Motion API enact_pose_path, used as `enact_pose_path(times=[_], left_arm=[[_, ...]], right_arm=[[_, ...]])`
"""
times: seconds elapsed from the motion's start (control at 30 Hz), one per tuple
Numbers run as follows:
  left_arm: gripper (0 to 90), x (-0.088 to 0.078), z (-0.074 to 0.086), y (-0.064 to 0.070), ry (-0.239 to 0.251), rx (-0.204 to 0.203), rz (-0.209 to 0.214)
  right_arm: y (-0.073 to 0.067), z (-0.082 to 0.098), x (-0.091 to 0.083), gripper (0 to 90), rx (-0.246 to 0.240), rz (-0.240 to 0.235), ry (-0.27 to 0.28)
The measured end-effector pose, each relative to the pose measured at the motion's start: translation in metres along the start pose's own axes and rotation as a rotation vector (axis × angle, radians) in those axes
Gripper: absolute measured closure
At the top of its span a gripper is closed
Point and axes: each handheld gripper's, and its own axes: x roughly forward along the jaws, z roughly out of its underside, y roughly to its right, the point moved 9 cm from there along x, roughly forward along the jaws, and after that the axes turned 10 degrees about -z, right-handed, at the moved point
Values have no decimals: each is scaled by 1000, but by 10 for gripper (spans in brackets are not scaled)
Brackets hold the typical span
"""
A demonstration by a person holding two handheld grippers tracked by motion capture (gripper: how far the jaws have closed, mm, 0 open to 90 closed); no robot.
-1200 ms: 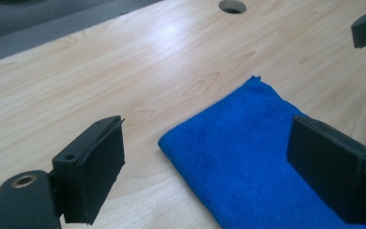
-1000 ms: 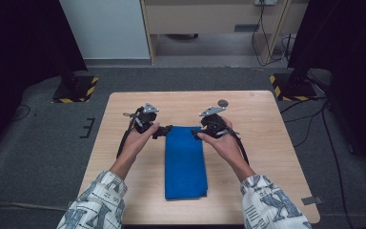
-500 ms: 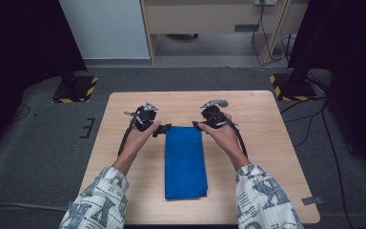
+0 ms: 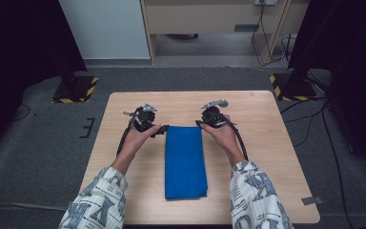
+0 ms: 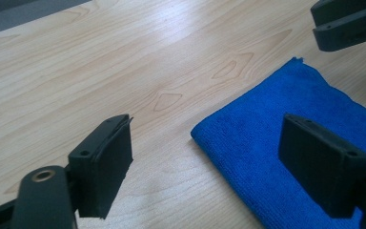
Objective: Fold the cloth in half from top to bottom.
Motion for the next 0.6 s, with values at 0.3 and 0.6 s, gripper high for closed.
enact_pose_path(times=[0.3, 0.6], left_arm=[[194, 11, 6, 10, -35, 32, 15], [203, 12, 17, 14, -23, 12, 25]], right_arm=[[9, 13, 22, 593, 64, -26, -22], [5, 22, 34, 572, 58, -24, -74]])
